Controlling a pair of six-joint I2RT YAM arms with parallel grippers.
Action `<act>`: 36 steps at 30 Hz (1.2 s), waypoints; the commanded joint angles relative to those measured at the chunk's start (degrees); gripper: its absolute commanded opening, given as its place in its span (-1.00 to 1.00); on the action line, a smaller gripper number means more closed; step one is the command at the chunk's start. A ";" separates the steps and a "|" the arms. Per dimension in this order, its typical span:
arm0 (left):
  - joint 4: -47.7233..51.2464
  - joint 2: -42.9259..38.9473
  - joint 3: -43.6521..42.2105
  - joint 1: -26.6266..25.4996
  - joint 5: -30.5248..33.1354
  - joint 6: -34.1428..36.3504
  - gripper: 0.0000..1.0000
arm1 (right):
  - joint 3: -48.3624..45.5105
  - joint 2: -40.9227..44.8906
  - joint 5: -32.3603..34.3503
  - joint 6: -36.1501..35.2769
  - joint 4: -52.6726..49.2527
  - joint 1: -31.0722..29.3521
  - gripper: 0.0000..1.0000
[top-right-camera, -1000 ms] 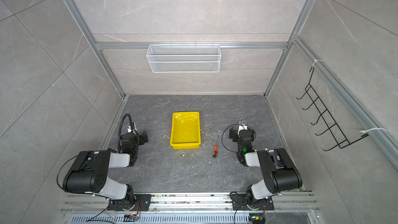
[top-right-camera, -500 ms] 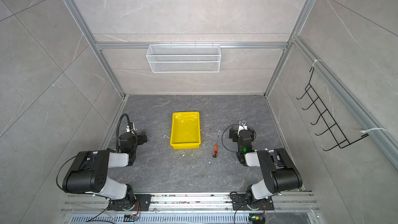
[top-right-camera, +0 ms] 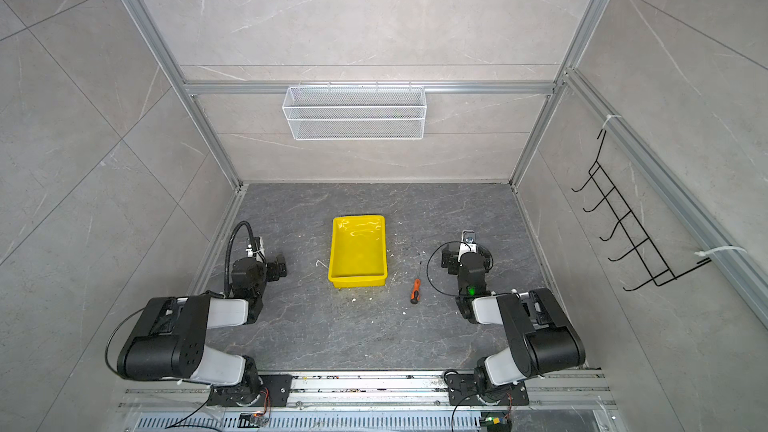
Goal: Put the screwdriver in the bin
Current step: 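Move the right gripper toward the orange screwdriver while the left arm lifts slightly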
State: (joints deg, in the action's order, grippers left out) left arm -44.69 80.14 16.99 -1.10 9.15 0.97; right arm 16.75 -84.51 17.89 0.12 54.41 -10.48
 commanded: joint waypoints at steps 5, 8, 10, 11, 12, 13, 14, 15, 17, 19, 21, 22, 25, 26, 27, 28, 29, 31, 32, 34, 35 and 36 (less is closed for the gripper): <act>32.42 -17.19 12.41 -2.66 -2.36 -7.97 1.00 | -2.88 19.28 5.80 -0.40 -12.78 -1.91 0.98; 41.54 -23.24 14.55 -3.58 -10.12 -12.23 1.00 | 4.60 31.77 4.71 1.28 -37.65 -1.74 0.98; 46.34 -27.19 15.17 -4.06 -11.73 -18.54 1.00 | 10.45 36.91 2.79 3.81 -50.44 -1.82 0.98; 48.73 -29.15 15.15 -4.02 -12.16 -22.02 1.00 | 13.32 39.15 1.50 5.53 -55.62 -1.82 0.98; 51.98 -30.78 15.21 -4.03 -13.21 -25.37 1.00 | 15.38 41.14 -0.83 7.11 -58.76 -1.79 0.98; 53.70 -32.35 15.07 -3.99 -14.80 -25.29 1.00 | 16.68 42.50 -2.14 8.88 -60.69 -1.82 0.98; 54.05 -33.75 14.47 -3.99 -17.13 -24.46 1.00 | 18.17 43.47 -1.40 12.99 -62.89 -1.82 0.98; 54.36 -34.96 13.80 -4.01 -19.57 -24.63 1.00 | 20.04 44.10 3.21 20.28 -68.10 -1.82 0.98; 56.67 -36.38 13.46 -4.04 -20.95 -26.13 1.00 | 24.60 43.21 17.24 42.31 -85.93 -1.79 0.99; 62.77 -36.35 15.02 -4.03 -19.25 -28.51 1.00 | 26.94 41.69 19.84 41.92 -90.41 -1.74 0.99; 67.85 -34.97 15.99 -4.02 -16.92 -30.70 1.00 | 27.99 39.48 13.94 37.28 -90.77 -1.74 0.99; 69.05 -34.24 15.98 -4.00 -16.45 -31.87 1.00 | 28.46 38.22 12.13 37.26 -92.22 -1.74 1.00; 70.59 -31.11 15.49 -4.00 -15.62 -32.93 1.00 | 31.09 34.01 7.80 35.37 -97.66 -1.78 0.99; 71.11 -30.28 15.76 -3.99 -15.22 -33.16 1.00 | 32.20 33.19 7.89 34.96 -100.11 -1.74 0.99; 71.63 -29.45 16.35 -3.99 -14.78 -33.14 1.00 | 33.02 32.76 7.71 34.19 -101.99 -1.71 0.99; 72.04 -28.95 16.89 -3.91 -14.42 -33.31 1.00 | 33.54 33.01 7.41 33.44 -103.24 -1.69 1.00; 72.47 -28.53 17.61 -3.90 -13.64 -33.86 1.00 | 33.82 33.98 6.33 32.48 -104.03 -1.73 0.99; 73.69 -28.11 18.78 -3.90 -11.91 -35.53 1.00 | 33.87 37.05 2.18 29.95 -104.55 -1.73 1.00; 74.62 -28.21 19.55 -3.88 -10.65 -36.29 1.00 | 33.66 39.13 -0.16 30.16 -104.78 -1.71 0.99; 76.26 -28.91 20.72 -3.91 -8.84 -37.96 1.00 | 33.06 41.51 -4.10 30.37 -104.57 -1.70 0.96; 76.98 -29.58 21.02 -3.88 -7.61 -39.33 1.00 | 33.16 42.24 -4.64 30.61 -105.06 -1.74 0.93; 77.83 -30.20 21.19 -3.90 -6.39 -40.80 1.00 | 33.24 42.74 -4.20 30.93 -105.64 -1.73 0.92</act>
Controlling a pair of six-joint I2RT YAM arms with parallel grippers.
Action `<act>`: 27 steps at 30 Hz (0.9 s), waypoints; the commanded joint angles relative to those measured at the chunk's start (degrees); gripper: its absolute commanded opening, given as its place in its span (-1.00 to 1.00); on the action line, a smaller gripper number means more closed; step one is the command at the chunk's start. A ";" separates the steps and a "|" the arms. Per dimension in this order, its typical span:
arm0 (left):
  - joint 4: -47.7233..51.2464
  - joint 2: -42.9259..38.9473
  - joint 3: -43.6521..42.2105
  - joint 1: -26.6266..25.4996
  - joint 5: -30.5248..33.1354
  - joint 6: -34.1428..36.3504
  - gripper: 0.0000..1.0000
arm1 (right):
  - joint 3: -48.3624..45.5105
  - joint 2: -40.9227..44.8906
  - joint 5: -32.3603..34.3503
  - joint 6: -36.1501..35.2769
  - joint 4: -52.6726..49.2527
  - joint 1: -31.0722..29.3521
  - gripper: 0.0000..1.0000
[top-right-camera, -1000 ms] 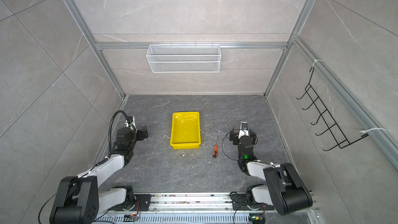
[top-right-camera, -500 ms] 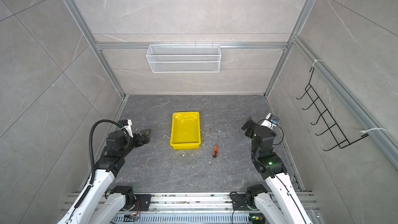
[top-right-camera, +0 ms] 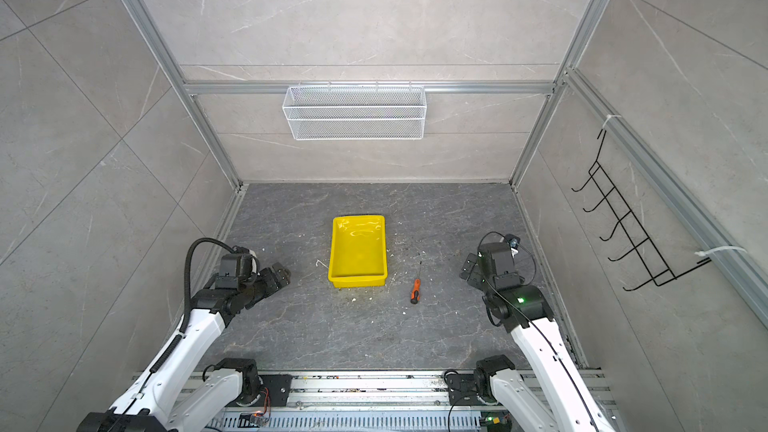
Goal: Put the screwdriver in the bin
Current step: 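Move the right gripper toward the orange screwdriver while the left arm lifts slightly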
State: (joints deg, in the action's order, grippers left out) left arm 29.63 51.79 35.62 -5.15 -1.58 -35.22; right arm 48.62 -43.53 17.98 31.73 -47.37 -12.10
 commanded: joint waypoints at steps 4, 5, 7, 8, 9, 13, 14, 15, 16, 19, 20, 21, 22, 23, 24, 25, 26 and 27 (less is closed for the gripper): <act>10.23 -4.45 2.49 0.51 12.19 -19.32 0.98 | 2.68 2.68 -1.81 0.82 -6.86 -0.13 0.97; 8.63 -5.18 2.08 0.58 10.92 -19.83 0.98 | 3.47 2.36 -2.91 1.04 -7.94 -0.11 0.98; 1.16 -6.00 0.59 0.58 6.83 -20.71 0.96 | 4.27 1.69 -6.74 1.09 -9.60 -0.12 0.98; -3.52 -5.79 -0.39 0.51 5.12 -22.03 0.96 | 3.51 1.75 -9.04 1.39 -9.35 -0.12 0.97; -7.91 -5.34 -1.51 0.24 3.64 -23.94 0.95 | 2.16 2.26 -11.29 2.04 -8.22 -0.13 0.96; -18.33 -0.63 -3.61 -6.66 8.85 -28.74 0.95 | -6.46 6.24 -20.99 9.96 2.78 -0.16 0.90; -19.29 0.76 -3.00 -10.02 13.55 -25.95 0.94 | -8.11 6.52 -21.34 12.33 4.45 -0.21 0.90; -20.32 2.06 -2.60 -12.76 18.04 -23.56 0.90 | -9.31 6.55 -21.64 13.62 5.60 -0.21 0.90; -21.99 3.39 -2.91 -15.50 22.59 -20.09 0.82 | -9.97 6.15 -21.84 14.43 6.15 -0.22 0.90; -28.84 6.60 -7.82 -16.38 25.66 -15.56 0.73 | -9.60 3.63 -23.67 15.64 4.93 -0.31 0.89; -33.89 7.37 -10.76 -16.35 25.59 -12.59 0.72 | -9.62 2.87 -24.81 15.95 4.75 -0.44 0.89; -36.48 7.72 -12.87 -16.38 26.89 -12.30 0.66 | -9.81 2.45 -25.74 16.08 4.59 -0.58 0.88; -35.91 7.29 -13.18 -16.10 27.67 -15.42 0.67 | -9.97 2.22 -26.42 16.06 4.41 -0.73 0.88; -39.80 6.88 -14.04 -16.21 27.09 -12.85 0.68 | -10.53 1.92 -26.86 16.00 4.32 -0.88 0.87; -44.26 7.19 -15.10 -16.22 26.36 -10.56 0.68 | -11.24 1.44 -27.11 16.02 4.31 -1.00 0.87; -47.31 8.10 -15.99 -16.21 26.96 -10.21 0.69 | -11.73 0.81 -27.16 16.08 4.39 -1.06 0.86; -48.73 9.43 -16.24 -16.18 28.26 -10.79 0.70 | -12.09 -0.35 -27.40 16.14 4.55 -1.09 0.85; -47.42 10.97 -15.43 -16.00 30.40 -12.09 0.71 | -12.05 -1.71 -28.02 16.57 4.95 -1.13 0.85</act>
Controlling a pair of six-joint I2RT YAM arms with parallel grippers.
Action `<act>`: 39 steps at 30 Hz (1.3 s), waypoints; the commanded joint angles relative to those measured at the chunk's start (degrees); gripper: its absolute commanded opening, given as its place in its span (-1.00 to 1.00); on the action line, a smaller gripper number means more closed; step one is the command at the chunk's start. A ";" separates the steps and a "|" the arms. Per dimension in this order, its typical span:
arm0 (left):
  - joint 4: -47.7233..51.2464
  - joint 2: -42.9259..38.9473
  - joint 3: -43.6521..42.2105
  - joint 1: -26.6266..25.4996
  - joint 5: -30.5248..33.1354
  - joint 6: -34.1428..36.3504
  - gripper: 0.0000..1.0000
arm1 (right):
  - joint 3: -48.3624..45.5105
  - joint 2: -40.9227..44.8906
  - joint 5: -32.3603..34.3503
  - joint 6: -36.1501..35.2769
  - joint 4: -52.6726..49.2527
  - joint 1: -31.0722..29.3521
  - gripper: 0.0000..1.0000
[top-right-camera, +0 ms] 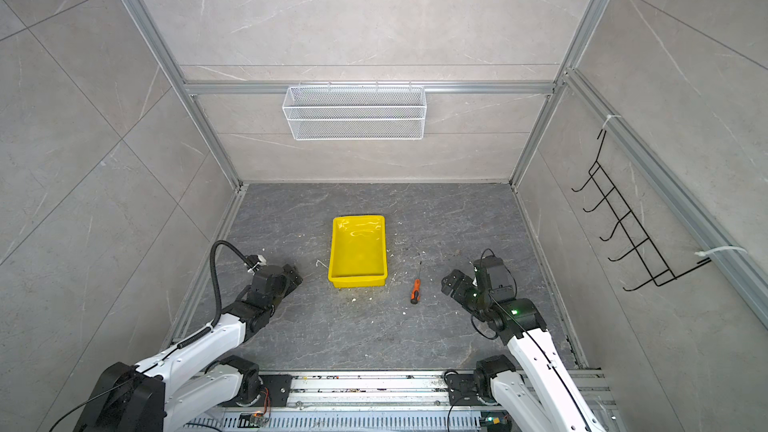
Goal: Put the screwdriver in the bin
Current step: 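Move the right gripper toward the orange screwdriver while the left arm lifts slightly, then lower the right gripper and close it on the orange screwdriver handle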
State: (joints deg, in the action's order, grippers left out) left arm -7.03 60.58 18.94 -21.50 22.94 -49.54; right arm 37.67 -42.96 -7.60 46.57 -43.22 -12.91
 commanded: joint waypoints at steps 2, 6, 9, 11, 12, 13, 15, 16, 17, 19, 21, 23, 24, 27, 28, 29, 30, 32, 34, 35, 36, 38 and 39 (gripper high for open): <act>-5.17 3.92 4.18 0.49 5.08 1.29 0.73 | -1.12 -4.39 -4.29 3.54 2.94 -0.98 0.82; -1.47 8.08 8.42 0.44 -0.18 5.47 0.73 | -1.45 -6.91 0.93 7.63 6.55 -7.91 0.76; -1.37 10.73 9.83 0.49 -0.88 6.47 0.73 | 2.07 -12.83 5.88 6.67 5.88 -12.46 0.76; -1.34 11.22 10.62 0.49 -1.45 6.26 0.73 | 4.43 -17.76 7.25 6.27 5.94 -14.35 0.75; -1.90 11.15 10.77 0.49 -1.92 6.29 0.73 | 5.67 -20.60 7.81 6.34 6.12 -15.30 0.71; -2.61 11.14 10.70 0.49 -2.39 6.16 0.73 | 6.40 -22.35 8.13 6.44 6.46 -16.22 0.68; -3.67 11.05 10.44 0.49 -3.00 6.12 0.72 | 8.02 -25.98 9.31 6.90 7.26 -17.94 0.64; -3.81 11.05 10.42 0.49 -3.23 6.18 0.71 | 8.56 -27.18 9.78 6.96 7.53 -18.34 0.62; -3.87 11.21 10.30 0.49 -3.14 6.18 0.70 | 9.18 -28.69 10.02 7.05 8.02 -18.63 0.54; -4.05 11.49 10.33 0.56 -2.89 5.65 0.68 | 10.38 -31.40 10.09 7.07 8.75 -18.73 0.35; -4.08 11.43 10.59 0.57 -3.33 5.75 0.68 | 11.64 -34.12 9.93 6.95 9.33 -19.12 0.10; -3.94 11.15 10.62 0.62 -3.76 5.79 0.67 | 12.35 -36.38 9.96 7.02 9.67 -19.91 0.08; -4.06 10.89 10.45 0.61 -3.80 5.84 0.67 | 12.58 -37.47 9.97 6.97 9.90 -20.32 0.07; -4.58 9.93 9.65 0.67 -2.91 5.78 0.67 | 12.87 -40.32 10.00 6.87 10.91 -21.06 0.04; -4.66 9.80 9.49 0.67 -2.55 5.79 0.66 | 13.08 -41.18 10.05 6.75 11.11 -21.09 0.01; -4.59 9.82 9.32 0.67 -2.16 5.77 0.67 | 13.33 -42.15 10.17 6.62 11.31 -21.19 -0.02; -4.44 9.80 9.31 0.66 -1.89 5.77 0.66 | 13.46 -43.07 10.24 6.45 11.26 -21.35 -0.03; -4.28 9.77 9.35 0.66 -1.74 5.68 0.66 | 13.48 -44.49 10.58 6.09 11.62 -21.43 -0.07; -4.16 9.95 9.36 0.66 -1.99 5.68 0.66 | 13.51 -46.03 10.92 5.66 12.21 -21.50 -0.08; -4.18 10.02 9.39 0.67 -1.97 5.66 0.66 | 13.67 -46.83 10.92 5.48 12.51 -21.50 -0.09; -4.07 10.15 9.57 0.67 -1.98 5.70 0.66 | 13.97 -47.62 10.93 5.38 12.71 -21.53 -0.10; -3.74 10.01 9.88 0.67 -1.99 5.85 0.66 | 14.85 -49.17 10.76 4.99 12.47 -21.59 -0.11; -3.60 9.93 10.00 0.67 -2.10 5.91 0.67 | 15.33 -49.73 10.96 4.74 12.07 -21.68 -0.12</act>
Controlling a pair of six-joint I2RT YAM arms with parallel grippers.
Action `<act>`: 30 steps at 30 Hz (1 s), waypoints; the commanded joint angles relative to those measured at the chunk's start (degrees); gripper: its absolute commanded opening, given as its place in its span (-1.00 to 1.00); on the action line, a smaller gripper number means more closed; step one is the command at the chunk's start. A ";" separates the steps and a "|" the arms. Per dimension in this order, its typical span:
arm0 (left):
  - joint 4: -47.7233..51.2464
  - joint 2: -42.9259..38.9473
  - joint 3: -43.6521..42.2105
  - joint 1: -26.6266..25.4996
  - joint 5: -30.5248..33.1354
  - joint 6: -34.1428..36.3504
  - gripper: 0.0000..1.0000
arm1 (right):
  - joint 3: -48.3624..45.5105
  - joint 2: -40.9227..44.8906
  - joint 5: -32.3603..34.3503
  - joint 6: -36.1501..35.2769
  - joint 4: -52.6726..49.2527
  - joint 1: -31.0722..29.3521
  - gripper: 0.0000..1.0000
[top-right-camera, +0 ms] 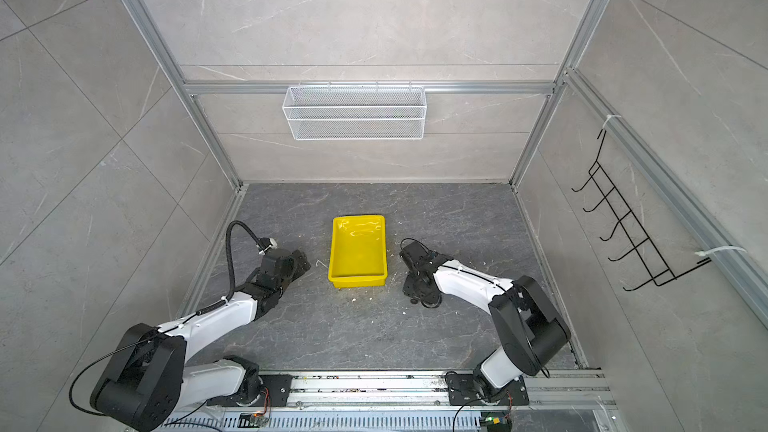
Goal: Put the screwdriver in the bin
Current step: 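Lower the right gripper and close it on the orange screwdriver handle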
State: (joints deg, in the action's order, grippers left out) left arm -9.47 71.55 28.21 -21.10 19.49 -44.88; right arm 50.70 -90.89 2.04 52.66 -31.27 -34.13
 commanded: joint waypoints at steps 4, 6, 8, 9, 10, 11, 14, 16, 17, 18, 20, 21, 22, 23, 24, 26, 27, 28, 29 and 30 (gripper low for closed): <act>-1.29 -0.65 0.64 0.28 1.75 1.07 0.66 | 3.71 -3.20 3.02 -3.10 -2.49 -0.42 -0.12; -0.96 -0.32 1.03 0.23 1.78 1.12 0.66 | 3.64 -3.24 3.58 -3.62 -3.42 -0.40 -0.12; -0.14 -0.35 1.42 0.22 1.68 1.24 0.66 | 2.59 -2.48 3.58 -3.41 -3.15 -0.49 -0.12; -0.11 -0.54 1.42 0.27 1.64 1.27 0.66 | 2.15 -2.13 3.46 -3.29 -2.88 -0.53 -0.12; -0.25 -0.70 1.10 0.28 1.74 1.31 0.66 | 1.41 -1.65 3.18 -3.14 -2.13 -0.71 -0.12; -0.67 -0.94 0.62 0.26 1.94 1.27 0.66 | 0.58 -1.28 2.91 -2.91 -1.27 -0.88 -0.11; -1.09 -1.71 -0.33 0.26 1.97 1.43 0.66 | -1.75 -1.28 2.15 -2.08 1.68 -1.28 -0.10; -0.92 -2.24 -1.02 0.26 1.98 1.48 0.66 | -2.09 -2.13 1.62 -1.65 2.99 -1.41 -0.10; -0.96 -2.52 -1.29 0.25 2.16 1.24 0.66 | -2.02 -2.79 1.63 -1.43 3.29 -1.74 -0.11; -0.99 -2.81 -1.38 0.27 2.28 1.12 0.66 | -1.93 -3.35 1.78 -1.42 3.40 -1.89 -0.12; -1.63 -3.13 -1.33 0.31 1.97 1.11 0.66 | -1.82 -3.85 2.99 -1.16 2.91 -2.73 -0.26; -1.94 -3.03 -1.19 0.27 1.95 1.28 0.66 | -1.83 -3.64 3.72 -1.06 2.36 -3.02 -0.28; -2.02 -2.75 -1.01 0.23 2.00 1.36 0.66 | -1.99 -3.28 4.41 -0.97 1.37 -3.29 -0.30; -1.86 -2.28 -0.71 0.27 2.06 1.45 0.66 | -2.14 -2.58 5.13 -1.07 0.29 -3.44 -0.35; -1.52 -1.95 -0.42 0.20 2.14 1.47 0.66 | -2.33 -1.95 5.61 -1.18 -0.60 -3.57 -0.39; -0.78 -1.21 0.37 0.27 2.02 1.47 0.66 | -2.45 0.23 7.24 -1.66 -3.42 -3.58 -0.47; -0.70 -1.07 0.67 0.27 1.82 1.48 0.66 | -2.15 1.34 8.06 -2.05 -5.02 -3.53 -0.51; -0.71 -0.98 0.86 0.27 1.51 1.57 0.66 | -1.72 2.69 9.08 -2.53 -6.93 -3.58 -0.52; -0.81 -0.91 1.00 0.27 1.17 1.72 0.66 | -1.44 4.07 10.35 -2.92 -8.83 -3.65 -0.52; -0.99 -0.92 0.98 0.28 0.66 2.04 0.67 | -1.40 5.70 11.69 -3.09 -10.52 -3.87 -0.58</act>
State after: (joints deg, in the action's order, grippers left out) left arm -9.32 70.41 27.20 -21.10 19.92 -44.64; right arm 49.45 -89.76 8.73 50.59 -34.04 -37.52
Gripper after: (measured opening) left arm 0.832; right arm 0.270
